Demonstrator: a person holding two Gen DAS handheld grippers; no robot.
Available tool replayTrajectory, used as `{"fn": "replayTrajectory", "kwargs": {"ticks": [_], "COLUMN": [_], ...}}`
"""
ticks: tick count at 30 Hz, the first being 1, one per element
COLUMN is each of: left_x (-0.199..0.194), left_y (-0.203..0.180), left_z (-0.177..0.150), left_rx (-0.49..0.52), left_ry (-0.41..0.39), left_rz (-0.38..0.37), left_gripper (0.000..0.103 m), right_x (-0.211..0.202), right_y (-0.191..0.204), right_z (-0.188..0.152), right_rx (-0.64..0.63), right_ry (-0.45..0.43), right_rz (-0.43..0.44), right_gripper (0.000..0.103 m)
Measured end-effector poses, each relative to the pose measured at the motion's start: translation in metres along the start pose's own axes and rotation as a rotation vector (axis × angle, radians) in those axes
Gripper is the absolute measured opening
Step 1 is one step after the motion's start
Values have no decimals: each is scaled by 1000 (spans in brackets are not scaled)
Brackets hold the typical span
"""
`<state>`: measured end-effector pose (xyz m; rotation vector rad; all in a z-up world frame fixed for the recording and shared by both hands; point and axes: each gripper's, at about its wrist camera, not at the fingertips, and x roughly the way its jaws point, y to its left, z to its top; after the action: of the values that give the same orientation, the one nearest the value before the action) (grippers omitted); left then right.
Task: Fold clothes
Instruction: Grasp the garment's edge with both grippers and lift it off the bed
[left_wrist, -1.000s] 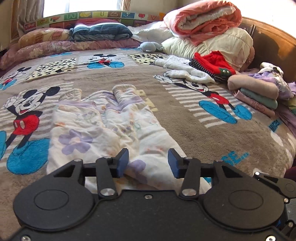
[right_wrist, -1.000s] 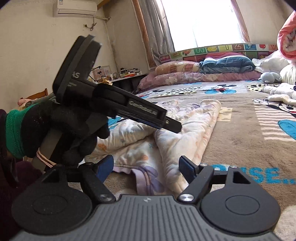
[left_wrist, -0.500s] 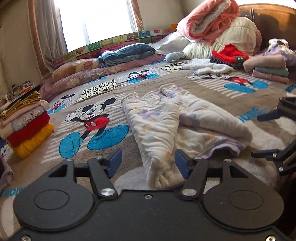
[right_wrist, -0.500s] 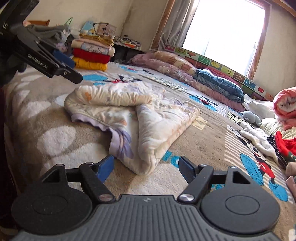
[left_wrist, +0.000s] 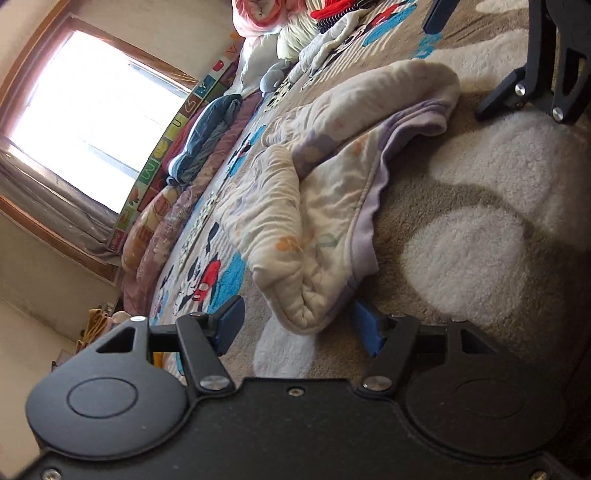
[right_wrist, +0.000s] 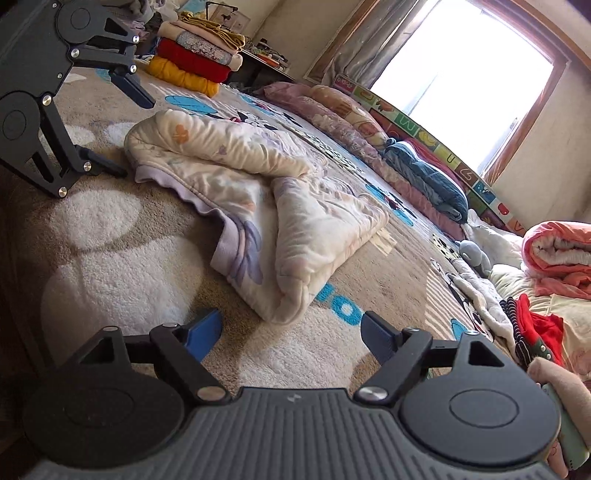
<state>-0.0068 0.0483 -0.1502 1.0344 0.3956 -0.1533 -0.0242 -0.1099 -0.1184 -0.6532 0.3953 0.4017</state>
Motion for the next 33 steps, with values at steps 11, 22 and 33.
{"fn": "replayTrajectory", "kwargs": {"ticks": [11, 22, 33], "left_x": [8, -2, -77], "left_y": [7, 13, 55], "left_z": [-9, 6, 10], "left_rx": [-71, -177, -269], "left_ry": [-71, -84, -171], "left_rz": [2, -49, -211], "left_gripper": [48, 16, 18], "right_x": [9, 5, -80], "right_y": [5, -7, -32], "right_z": [2, 7, 14], "right_rx": [2, 49, 47], "right_ry": [-58, -94, -192], "right_rz": [26, 72, 124], "right_gripper": [52, 21, 21]}}
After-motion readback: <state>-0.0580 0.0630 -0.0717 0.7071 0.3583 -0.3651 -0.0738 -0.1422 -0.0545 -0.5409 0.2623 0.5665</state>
